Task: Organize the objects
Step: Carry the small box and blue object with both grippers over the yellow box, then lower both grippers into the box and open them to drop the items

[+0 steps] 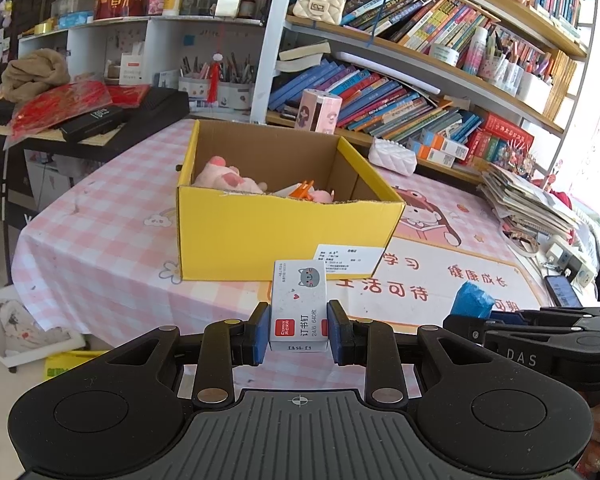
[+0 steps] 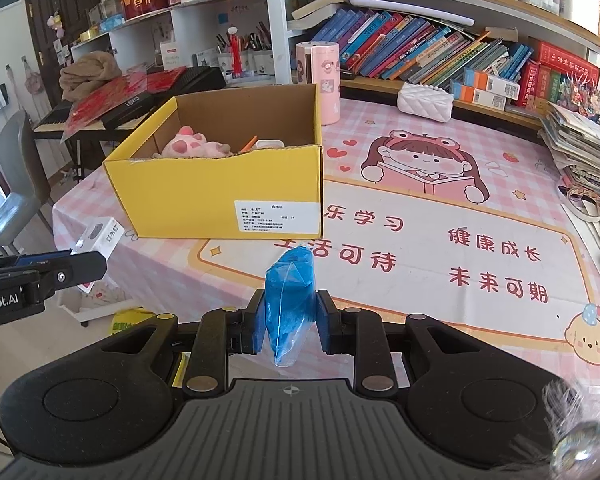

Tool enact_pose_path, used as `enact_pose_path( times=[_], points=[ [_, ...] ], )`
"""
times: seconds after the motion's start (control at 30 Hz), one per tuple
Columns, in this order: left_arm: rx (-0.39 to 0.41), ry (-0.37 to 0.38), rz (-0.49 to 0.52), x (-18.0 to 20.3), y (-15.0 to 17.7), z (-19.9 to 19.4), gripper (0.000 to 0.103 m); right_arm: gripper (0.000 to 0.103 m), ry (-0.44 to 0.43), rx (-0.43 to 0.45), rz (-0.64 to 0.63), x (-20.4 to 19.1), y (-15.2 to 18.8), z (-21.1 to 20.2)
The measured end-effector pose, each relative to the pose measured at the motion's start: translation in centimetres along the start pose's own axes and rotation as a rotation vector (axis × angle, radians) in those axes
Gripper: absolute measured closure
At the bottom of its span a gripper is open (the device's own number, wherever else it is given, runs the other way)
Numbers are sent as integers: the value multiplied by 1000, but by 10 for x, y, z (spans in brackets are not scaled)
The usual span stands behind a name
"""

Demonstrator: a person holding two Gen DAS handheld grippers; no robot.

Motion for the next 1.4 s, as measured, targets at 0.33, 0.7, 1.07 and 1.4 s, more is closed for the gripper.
enact_pose_path(
  times=[0.33,0.7,1.07,1.4],
  points=[
    [68,-16,8,-9,-43,8,75,79,6,40,-26,0,-29,10],
    [160,-109,52,-27,-110,38,75,79,-54,155,-66,-17,-118,44],
    [108,-179,60,-46,-119,90,75,79,-110,173,-152,-35,-160,93],
    [10,-234,103,-58,-110,132,75,79,-119,153,-258,-50,-169,141]
  ],
)
Point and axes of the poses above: each gripper's, at about its wrist camera, not at the fingertips, and z roughly the way its jaws point, x to its right, y to its underside, the point moved 10 cm from there along z, roughly the way its jaws point, and after that the axes turned 14 degrees about y, right-handed, at the moved point
